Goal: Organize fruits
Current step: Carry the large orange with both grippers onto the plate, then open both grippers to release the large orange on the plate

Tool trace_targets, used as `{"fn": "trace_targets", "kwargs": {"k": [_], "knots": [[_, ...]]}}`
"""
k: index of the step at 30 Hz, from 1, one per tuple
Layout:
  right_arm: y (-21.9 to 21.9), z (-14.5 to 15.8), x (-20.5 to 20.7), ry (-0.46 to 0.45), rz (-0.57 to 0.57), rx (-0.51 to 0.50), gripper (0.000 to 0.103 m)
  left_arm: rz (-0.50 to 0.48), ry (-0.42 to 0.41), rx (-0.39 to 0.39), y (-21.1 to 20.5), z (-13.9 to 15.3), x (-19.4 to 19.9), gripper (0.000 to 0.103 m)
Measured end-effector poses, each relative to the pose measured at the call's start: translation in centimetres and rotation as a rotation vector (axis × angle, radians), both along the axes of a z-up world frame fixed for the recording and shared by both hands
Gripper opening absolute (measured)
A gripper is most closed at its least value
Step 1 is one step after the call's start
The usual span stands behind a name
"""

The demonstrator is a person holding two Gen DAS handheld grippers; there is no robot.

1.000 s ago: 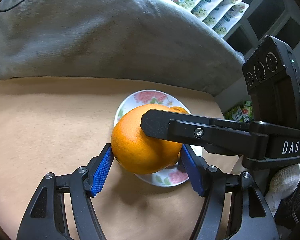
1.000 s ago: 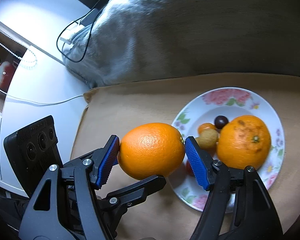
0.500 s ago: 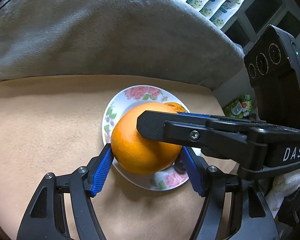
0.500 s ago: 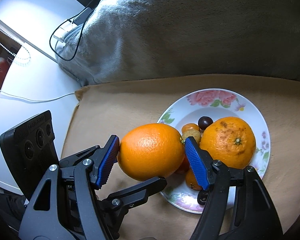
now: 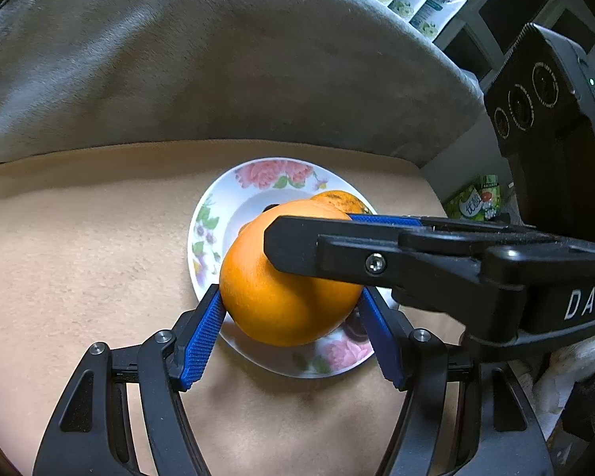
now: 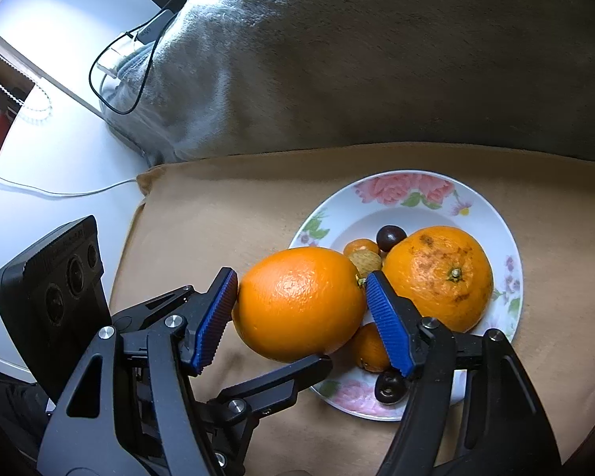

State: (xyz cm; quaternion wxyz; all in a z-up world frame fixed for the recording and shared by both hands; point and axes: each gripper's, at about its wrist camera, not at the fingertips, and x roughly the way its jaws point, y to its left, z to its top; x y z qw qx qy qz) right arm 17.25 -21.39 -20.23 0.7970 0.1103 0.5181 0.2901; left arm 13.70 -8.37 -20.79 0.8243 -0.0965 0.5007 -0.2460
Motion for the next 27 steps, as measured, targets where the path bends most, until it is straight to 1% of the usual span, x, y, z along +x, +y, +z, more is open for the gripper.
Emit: {"fn": "trace_targets", "kwargs": {"k": [9, 13, 20, 27], "knots": [[-0.3, 0.2, -0.3, -0.004, -0.006, -0.006, 0.068, -0.005, -0.004, 0.016, -0.3, -0.1, 0.0, 0.068], [-0.7, 0.4, -0.5, -0.013, -0.016, -0.024, 0.068, -0.006, 0.0, 0.029, -0.6, -0.1, 0.1, 0.069], [-2.0, 1.2, -1.6, -0.032, -0.046, -0.027, 0.068, -0.003, -0.009, 0.059, -0.7, 0.3, -0.2, 0.069], [-3.3, 2.5, -3.2, -0.066, -0.078, -0.037, 0.068, 0.013, -0.028, 0.091, 0.4, 1.3, -0.8, 0.069]]}}
